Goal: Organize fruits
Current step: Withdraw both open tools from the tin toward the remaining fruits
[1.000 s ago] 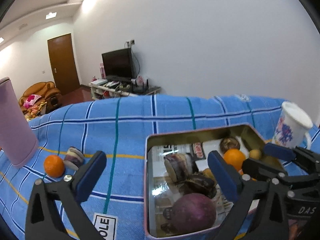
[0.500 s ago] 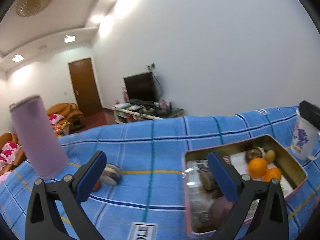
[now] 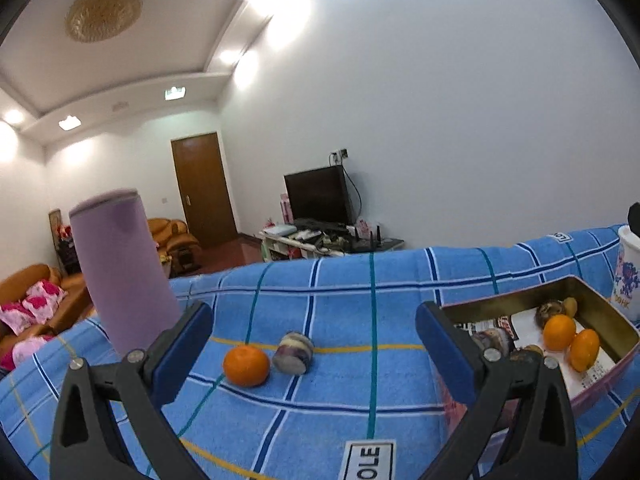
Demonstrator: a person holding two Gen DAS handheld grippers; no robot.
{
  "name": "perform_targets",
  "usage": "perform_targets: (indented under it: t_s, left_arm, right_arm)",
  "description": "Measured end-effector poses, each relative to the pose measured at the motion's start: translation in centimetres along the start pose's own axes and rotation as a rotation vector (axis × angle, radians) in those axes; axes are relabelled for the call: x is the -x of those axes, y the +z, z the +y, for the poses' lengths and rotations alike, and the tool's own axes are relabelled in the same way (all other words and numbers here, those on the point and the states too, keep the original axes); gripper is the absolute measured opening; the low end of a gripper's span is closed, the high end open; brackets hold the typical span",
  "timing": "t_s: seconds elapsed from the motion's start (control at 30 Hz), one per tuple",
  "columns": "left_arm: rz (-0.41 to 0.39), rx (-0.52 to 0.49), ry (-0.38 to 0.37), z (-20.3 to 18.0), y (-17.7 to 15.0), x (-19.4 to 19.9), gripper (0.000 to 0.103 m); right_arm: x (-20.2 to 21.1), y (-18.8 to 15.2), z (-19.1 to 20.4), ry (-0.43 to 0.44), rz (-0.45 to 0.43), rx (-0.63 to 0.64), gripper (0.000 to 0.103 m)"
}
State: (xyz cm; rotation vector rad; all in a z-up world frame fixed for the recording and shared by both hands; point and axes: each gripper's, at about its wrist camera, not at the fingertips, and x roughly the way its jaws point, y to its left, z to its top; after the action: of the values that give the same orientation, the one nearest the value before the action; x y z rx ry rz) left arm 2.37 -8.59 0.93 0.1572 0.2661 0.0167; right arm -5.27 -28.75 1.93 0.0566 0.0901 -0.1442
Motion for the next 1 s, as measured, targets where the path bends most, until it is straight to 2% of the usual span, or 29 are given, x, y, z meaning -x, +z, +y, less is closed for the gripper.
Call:
perform_targets:
  t_s: [0.1,0.3,0.43,0.63,0.8,1.0]
  left_arm:
    - [0.050,0.011,-0.038,0.4,-0.4,-0.2,0.103]
    - [0.072,-0.001,-0.072,0.9,-1.0,0.5,0.103]
    - [0.090,-0.026,-0.106,1.2,-1.2,0.7,0.103]
    - [0.158,-0.068,-0.145,1.7,-1.5,-0.3,0.103]
    - [0.121,-0.130,-0.149,2.3,-1.6,-0.6,0.103]
    - [0.098,-0.081,-0.117,5.5,-1.3,-2.0,0.103]
  right_arm:
    - [0.4,0.0,0.5,-0.013,-0.009,0.015,0.086]
    - [1.4,-0.4,1.5,-0.033,-0.017,0.052,0.086]
    - [0.9,-0.6,2.2,-0.050,0.026,0.045,0.086]
    - [0.4,-1.0,2.7,-0.084,0.103,-0.018,0.086]
    - [-0.6,-1.4,4.3,-0.086,0.160,-0.036,0.086]
    - [-1.1,-1.7,7.8,-0.060,0.172,-0.026,0.086]
